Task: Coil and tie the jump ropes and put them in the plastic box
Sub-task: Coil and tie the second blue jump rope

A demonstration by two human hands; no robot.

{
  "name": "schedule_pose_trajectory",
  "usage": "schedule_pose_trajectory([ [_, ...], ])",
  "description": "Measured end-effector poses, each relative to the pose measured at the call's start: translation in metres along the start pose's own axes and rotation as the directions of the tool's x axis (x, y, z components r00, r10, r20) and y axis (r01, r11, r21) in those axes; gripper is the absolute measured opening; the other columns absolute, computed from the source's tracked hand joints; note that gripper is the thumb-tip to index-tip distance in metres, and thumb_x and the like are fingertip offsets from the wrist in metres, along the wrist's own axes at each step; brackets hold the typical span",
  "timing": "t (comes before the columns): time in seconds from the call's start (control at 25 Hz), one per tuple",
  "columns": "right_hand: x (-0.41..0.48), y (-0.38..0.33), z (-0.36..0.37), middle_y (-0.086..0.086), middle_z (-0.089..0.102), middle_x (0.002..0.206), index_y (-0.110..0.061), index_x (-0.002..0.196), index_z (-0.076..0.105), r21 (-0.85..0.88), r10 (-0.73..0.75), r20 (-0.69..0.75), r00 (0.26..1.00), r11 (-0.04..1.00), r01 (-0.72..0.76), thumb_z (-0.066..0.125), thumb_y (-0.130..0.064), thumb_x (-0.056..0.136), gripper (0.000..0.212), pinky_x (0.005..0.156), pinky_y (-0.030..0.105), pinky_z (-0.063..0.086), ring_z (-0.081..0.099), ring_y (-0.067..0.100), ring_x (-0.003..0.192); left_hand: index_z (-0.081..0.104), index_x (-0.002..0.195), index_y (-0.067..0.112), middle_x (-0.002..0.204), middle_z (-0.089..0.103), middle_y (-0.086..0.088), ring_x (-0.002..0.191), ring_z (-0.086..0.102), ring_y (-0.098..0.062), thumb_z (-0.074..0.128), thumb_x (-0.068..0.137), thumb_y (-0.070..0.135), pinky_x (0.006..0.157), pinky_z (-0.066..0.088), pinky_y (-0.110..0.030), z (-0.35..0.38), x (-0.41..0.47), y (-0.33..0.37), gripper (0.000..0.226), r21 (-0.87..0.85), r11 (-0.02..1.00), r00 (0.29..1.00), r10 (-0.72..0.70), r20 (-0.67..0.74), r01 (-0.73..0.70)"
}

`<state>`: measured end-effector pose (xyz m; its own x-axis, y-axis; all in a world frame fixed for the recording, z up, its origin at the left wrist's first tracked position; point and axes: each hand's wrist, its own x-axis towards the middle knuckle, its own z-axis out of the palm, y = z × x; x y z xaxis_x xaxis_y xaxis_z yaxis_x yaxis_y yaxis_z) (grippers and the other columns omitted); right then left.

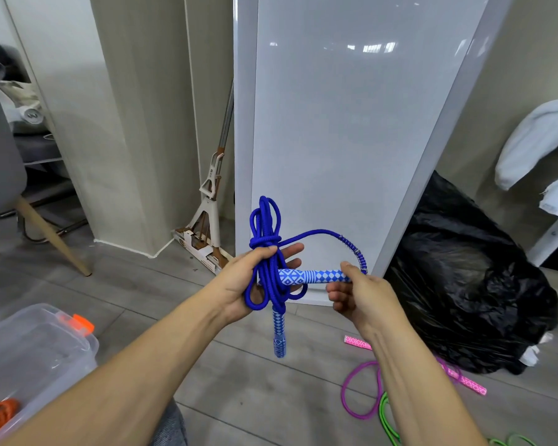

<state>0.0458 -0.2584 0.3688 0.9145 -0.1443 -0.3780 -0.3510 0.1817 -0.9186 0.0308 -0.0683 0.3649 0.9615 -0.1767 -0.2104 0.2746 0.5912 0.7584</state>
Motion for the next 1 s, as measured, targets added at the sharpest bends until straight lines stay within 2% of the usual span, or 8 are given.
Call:
schedule_pose_trajectory([
  [0.16,0.0,0.0,0.004,0.007,0.05,0.05,-0.005,0.087,0.057,0.063,0.053,0.007,0.999,0.997,-0.053,0.061,-0.017,0.096,0.016,0.042,0.022,0.03,0.033,0.012,0.035,0.051,0.135,0.009,0.126,0.068,-0.011,0.118,0.065,-0.03,0.043,0.103,0.016,0.099,0.05,-0.047,0.001,-0.004,0.006,0.034,0.004,1.0,0.997,-0.007,0.071,0.006],
  [0.28,-0.013,-0.007,0.006,0.004,0.05,0.049,-0.008,0.082,0.057,-0.171,-0.238,0.08,0.968,0.953,0.249,0.061,-0.023,0.096,0.021,0.046,0.026,0.03,0.035,0.013,0.041,0.051,0.132,0.003,0.118,0.071,-0.015,0.104,0.071,-0.027,0.051,0.1,0.013,0.09,0.056,-0.041,0.0,-0.004,0.006,0.034,0.161,0.987,0.999,0.003,0.048,-0.01],
  [0.36,-0.024,-0.012,0.008,-0.001,0.051,0.049,-0.01,0.077,0.055,-0.343,-0.432,0.183,0.883,0.814,0.469,0.061,-0.027,0.097,0.027,0.049,0.026,0.033,0.038,0.011,0.044,0.052,0.128,0.0,0.105,0.075,-0.014,0.084,0.073,-0.022,0.056,0.098,0.011,0.077,0.06,-0.033,0.002,-0.003,0.001,0.032,0.286,0.958,1.0,0.029,0.004,-0.029],
  [0.44,-0.029,-0.013,0.009,-0.004,0.049,0.051,-0.01,0.077,0.054,-0.409,-0.524,0.228,0.821,0.714,0.569,0.061,-0.03,0.097,0.028,0.05,0.025,0.034,0.038,0.011,0.047,0.052,0.125,0.001,0.1,0.076,-0.013,0.079,0.073,-0.02,0.056,0.098,0.01,0.075,0.06,-0.031,0.003,-0.002,0.0,0.029,0.332,0.941,0.998,0.068,-0.012,-0.06],
  [0.52,-0.031,-0.013,0.009,-0.008,0.046,0.052,-0.012,0.078,0.055,-0.496,-0.585,0.237,0.775,0.613,0.615,0.062,-0.03,0.096,0.026,0.05,0.021,0.033,0.036,0.008,0.048,0.049,0.126,0.002,0.104,0.076,-0.014,0.088,0.073,-0.024,0.055,0.099,0.009,0.084,0.058,-0.036,0.002,0.001,0.0,0.028,0.366,0.926,0.994,0.105,-0.008,-0.095],
  [0.6,-0.033,-0.014,0.009,-0.007,0.045,0.052,-0.011,0.078,0.056,-0.538,-0.642,0.194,0.742,0.562,0.628,0.062,-0.027,0.095,0.024,0.048,0.02,0.031,0.038,0.008,0.048,0.05,0.124,0.002,0.102,0.076,-0.014,0.09,0.073,-0.025,0.055,0.098,0.008,0.084,0.058,-0.036,0.002,0.001,0.0,0.026,0.357,0.928,0.992,0.126,-0.021,-0.111],
  [0.8,-0.034,-0.029,-0.003,-0.006,0.048,0.049,-0.011,0.075,0.054,-0.484,-0.752,-0.094,0.653,0.608,0.63,0.062,-0.022,0.092,0.022,0.054,0.03,0.035,0.043,0.01,0.048,0.053,0.122,0.002,0.097,0.075,-0.013,0.082,0.071,-0.022,0.055,0.098,0.008,0.078,0.058,-0.033,0.003,0.001,0.002,0.025,0.302,0.945,0.988,0.145,-0.047,-0.124],
  [1.0,-0.044,-0.03,0.0,-0.005,0.046,0.05,-0.012,0.079,0.054,-0.473,-0.805,0.023,0.592,0.513,0.716,0.062,-0.024,0.094,0.021,0.051,0.023,0.033,0.04,0.011,0.047,0.049,0.127,0.0,0.107,0.075,-0.015,0.083,0.074,-0.023,0.051,0.1,0.01,0.068,0.059,-0.029,0.005,-0.002,0.002,0.029,0.286,0.95,0.989,0.142,-0.039,-0.125],
])
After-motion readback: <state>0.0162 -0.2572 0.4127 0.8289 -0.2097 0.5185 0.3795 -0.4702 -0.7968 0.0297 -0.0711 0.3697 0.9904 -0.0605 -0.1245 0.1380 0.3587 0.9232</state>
